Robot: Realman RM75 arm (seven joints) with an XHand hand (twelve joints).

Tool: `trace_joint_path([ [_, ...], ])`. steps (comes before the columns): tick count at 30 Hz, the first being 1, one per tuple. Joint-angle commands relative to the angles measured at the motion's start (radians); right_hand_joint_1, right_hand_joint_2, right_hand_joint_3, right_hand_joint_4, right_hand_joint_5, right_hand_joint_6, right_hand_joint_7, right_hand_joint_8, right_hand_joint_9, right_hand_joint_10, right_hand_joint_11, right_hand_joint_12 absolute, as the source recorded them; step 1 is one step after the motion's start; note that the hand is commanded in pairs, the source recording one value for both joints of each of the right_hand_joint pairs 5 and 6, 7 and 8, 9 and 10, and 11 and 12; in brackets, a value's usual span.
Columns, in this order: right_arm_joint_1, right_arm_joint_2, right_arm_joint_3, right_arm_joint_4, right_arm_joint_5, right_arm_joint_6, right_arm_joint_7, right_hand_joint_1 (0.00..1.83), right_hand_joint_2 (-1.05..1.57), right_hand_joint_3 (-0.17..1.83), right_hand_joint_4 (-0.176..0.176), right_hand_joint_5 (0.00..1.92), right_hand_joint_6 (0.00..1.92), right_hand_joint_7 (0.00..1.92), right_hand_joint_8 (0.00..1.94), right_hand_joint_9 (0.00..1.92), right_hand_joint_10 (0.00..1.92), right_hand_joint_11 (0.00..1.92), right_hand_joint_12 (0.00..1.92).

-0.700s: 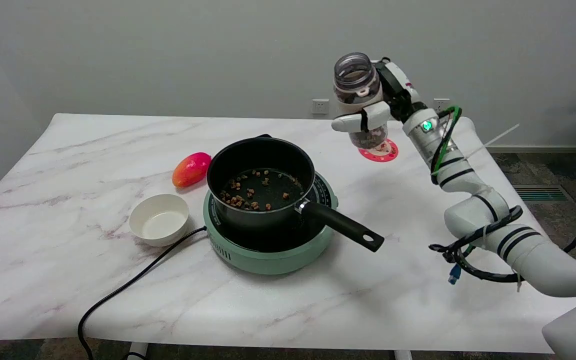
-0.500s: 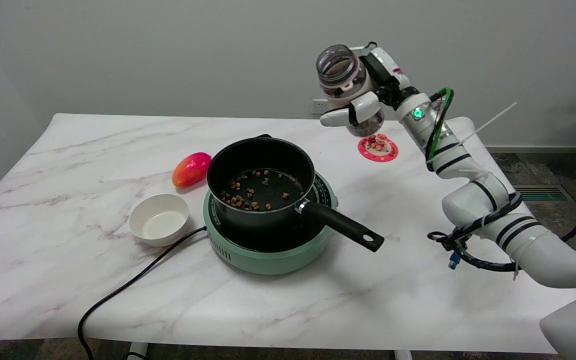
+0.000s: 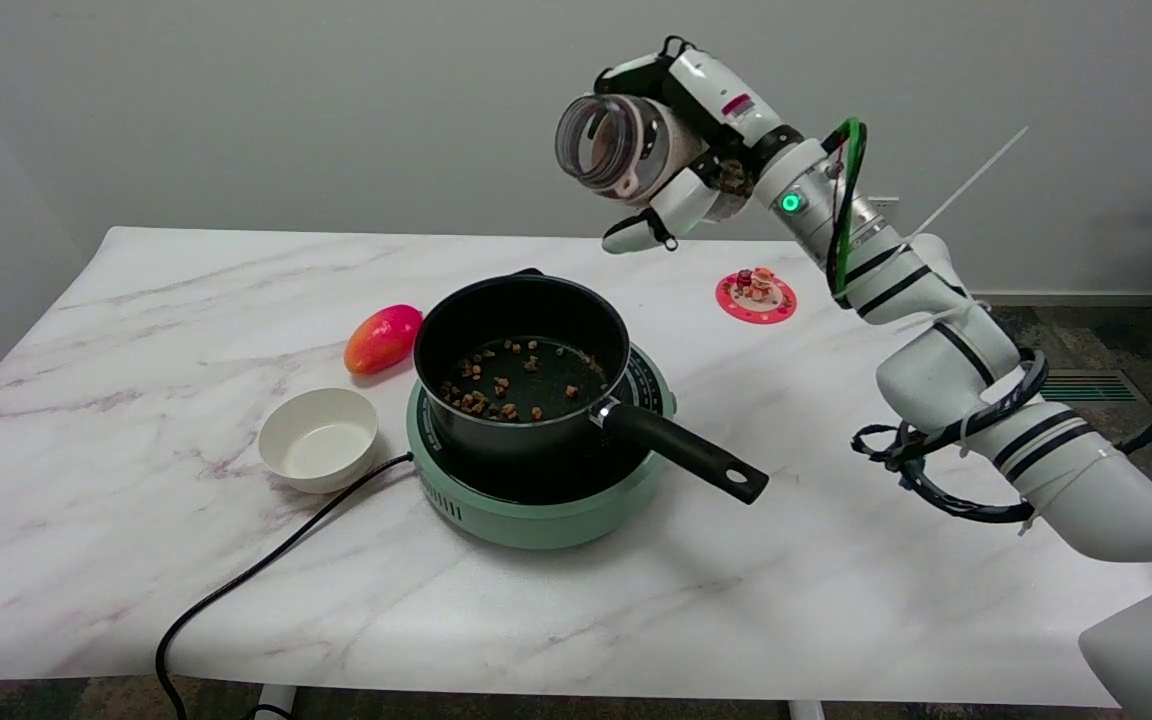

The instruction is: Pour the contents of the bottle into the soup pot.

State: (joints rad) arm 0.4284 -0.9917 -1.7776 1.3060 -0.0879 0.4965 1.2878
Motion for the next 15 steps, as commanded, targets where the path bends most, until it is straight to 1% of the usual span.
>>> trace_joint_path([
  [1,-0.065,0.006,0.001,0.214,-0.358,-0.031,-0.208,1.46,1.32,0.42,0.0,1.92,1.92,1.86,1.86,1.39,1.39,1.29,1.29],
  [5,-0.063,0.011,-0.013,0.216,-0.464,-0.033,-0.208,1.43,1.35,0.4,0.0,1.92,1.92,1.87,1.87,1.4,1.4,1.29,1.29],
  [9,-0.042,0.024,-0.046,0.232,-0.602,-0.067,-0.21,1.41,1.36,0.4,0.0,1.92,1.92,1.87,1.87,1.39,1.39,1.28,1.28],
  [15,-0.026,0.032,-0.072,0.211,-0.674,-0.104,-0.19,1.41,1.32,0.45,0.0,1.92,1.92,1.86,1.86,1.36,1.36,1.27,1.27],
])
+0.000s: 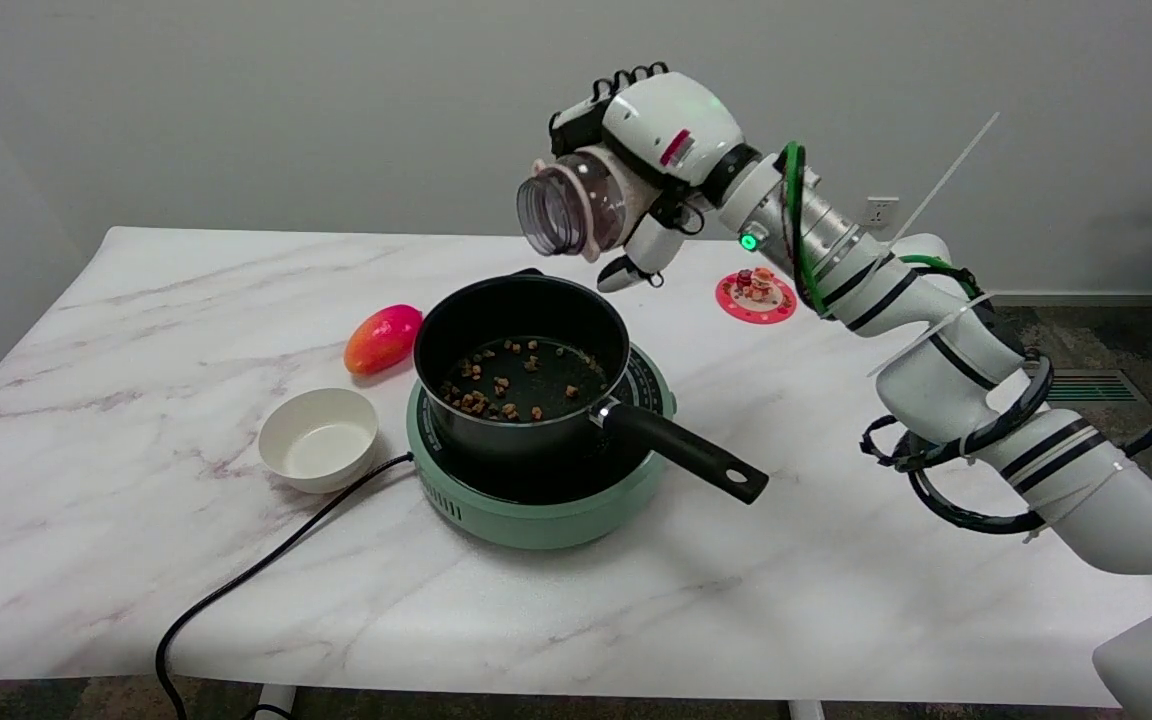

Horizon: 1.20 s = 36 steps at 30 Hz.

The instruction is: Pour the contents of the bottle into the soup pot.

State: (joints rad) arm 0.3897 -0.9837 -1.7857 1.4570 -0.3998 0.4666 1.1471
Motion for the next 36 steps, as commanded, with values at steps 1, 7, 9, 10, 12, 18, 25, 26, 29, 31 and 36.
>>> trace_joint_path([
  [1,0.013,0.025,-0.064,0.052,-0.375,-0.077,-0.041,1.41,1.32,0.46,0.0,1.92,1.92,1.86,1.86,1.36,1.36,1.27,1.27],
  [7,0.013,0.045,-0.064,0.032,-0.457,-0.091,-0.013,1.42,1.3,0.49,0.0,1.92,1.92,1.86,1.86,1.35,1.35,1.26,1.26],
  [9,0.013,0.058,-0.063,0.037,-0.472,-0.101,-0.013,1.41,1.3,0.5,0.0,1.92,1.92,1.87,1.87,1.35,1.35,1.26,1.26],
  [10,0.012,0.065,-0.061,0.039,-0.483,-0.105,-0.015,1.41,1.31,0.5,0.0,1.92,1.92,1.87,1.87,1.35,1.35,1.26,1.26],
  [12,0.013,0.071,-0.054,0.04,-0.503,-0.104,-0.013,1.39,1.33,0.5,0.0,1.92,1.92,1.87,1.87,1.36,1.36,1.26,1.26],
  [18,0.009,0.091,-0.034,0.085,-0.502,-0.081,-0.024,1.38,1.33,0.51,0.0,1.92,1.92,1.88,1.88,1.36,1.36,1.26,1.26],
  [25,0.009,0.114,-0.06,0.132,-0.504,-0.068,-0.038,1.37,1.34,0.48,0.0,1.92,1.92,1.88,1.88,1.36,1.36,1.26,1.26],
  [26,0.009,0.119,-0.061,0.135,-0.505,-0.063,-0.049,1.37,1.34,0.48,0.0,1.92,1.92,1.89,1.89,1.36,1.36,1.26,1.26],
  [29,0.009,0.13,-0.068,0.137,-0.505,-0.057,-0.059,1.36,1.36,0.49,0.0,1.92,1.92,1.89,1.89,1.37,1.37,1.26,1.26],
  [31,0.01,0.135,-0.074,0.144,-0.513,-0.056,-0.07,1.35,1.38,0.47,0.0,1.92,1.92,1.9,1.9,1.37,1.37,1.26,1.26],
  [36,0.005,0.145,-0.074,0.178,-0.562,-0.035,-0.081,1.33,1.4,0.46,0.0,1.92,1.92,1.91,1.91,1.38,1.38,1.28,1.28],
])
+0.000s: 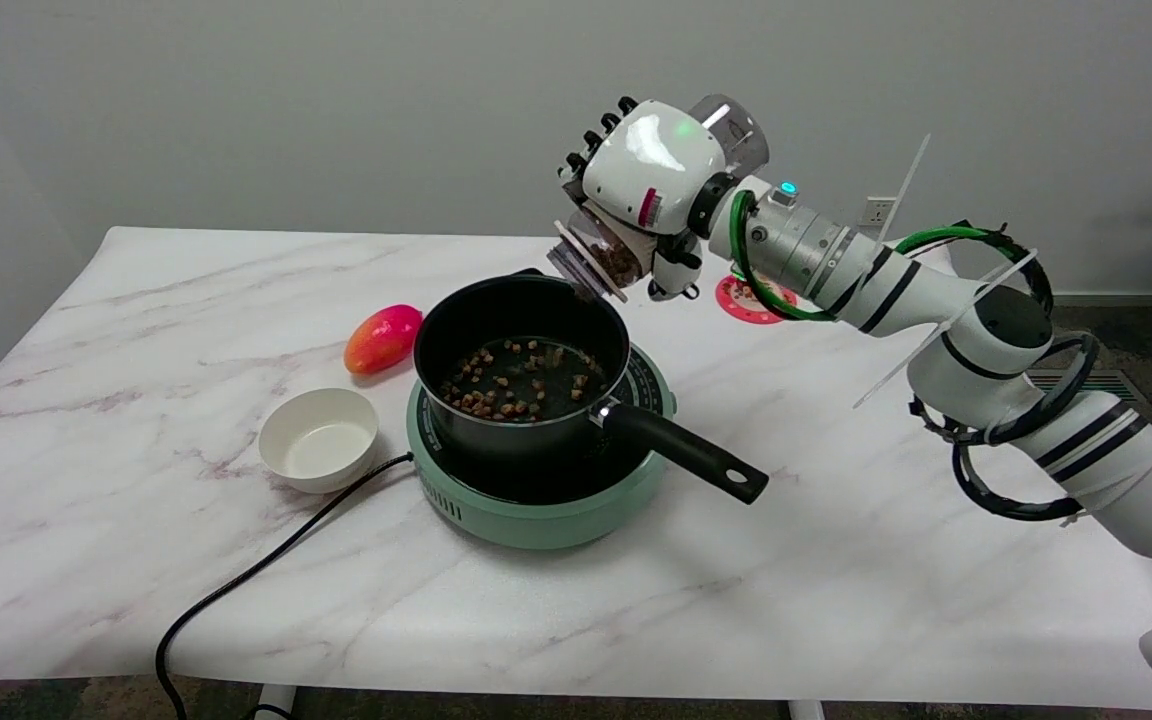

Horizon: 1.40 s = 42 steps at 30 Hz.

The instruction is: Pour the contents of the bottle into the soup pot.

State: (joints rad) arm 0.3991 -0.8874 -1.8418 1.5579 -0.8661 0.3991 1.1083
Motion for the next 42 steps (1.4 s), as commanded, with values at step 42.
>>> trace_joint_path([
  [42,0.146,0.095,-0.168,0.07,-0.154,0.028,-0.013,1.28,1.48,0.41,0.0,1.92,1.92,1.92,1.92,1.4,1.4,1.3,1.3],
])
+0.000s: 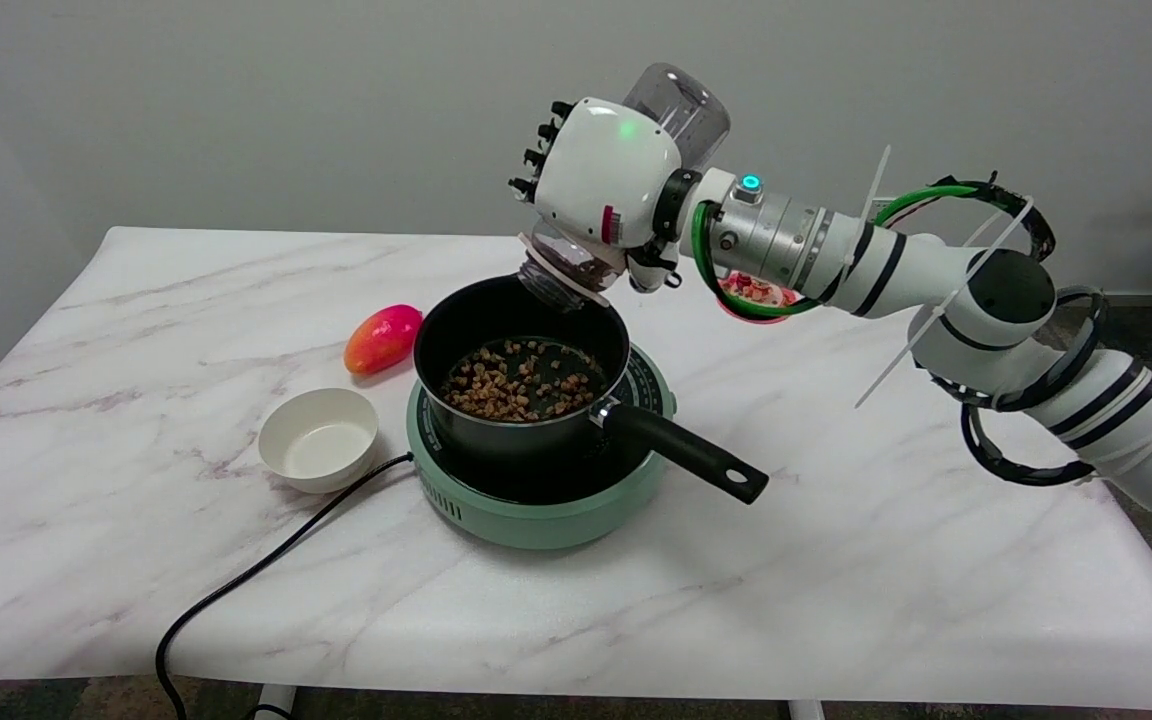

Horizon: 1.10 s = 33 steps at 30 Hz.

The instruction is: Pour the contents of the bottle into the soup pot.

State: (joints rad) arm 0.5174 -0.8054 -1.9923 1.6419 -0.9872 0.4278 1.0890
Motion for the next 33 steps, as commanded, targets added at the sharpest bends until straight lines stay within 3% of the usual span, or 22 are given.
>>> trace_joint_path([
  [1,0.028,0.014,-0.018,-0.012,-0.033,0.0,0.006,1.28,1.48,0.41,0.0,1.92,1.92,1.92,1.92,1.4,1.4,1.3,1.3],
  [20,0.168,0.044,-0.129,-0.061,-0.016,0.02,0.011,1.27,1.5,0.42,0.0,1.92,1.92,1.92,1.92,1.41,1.41,1.3,1.3],
  [33,0.172,0.068,-0.195,-0.074,-0.019,-0.007,0.06,1.27,1.49,0.42,0.0,1.92,1.92,1.92,1.92,1.41,1.41,1.3,1.3],
])
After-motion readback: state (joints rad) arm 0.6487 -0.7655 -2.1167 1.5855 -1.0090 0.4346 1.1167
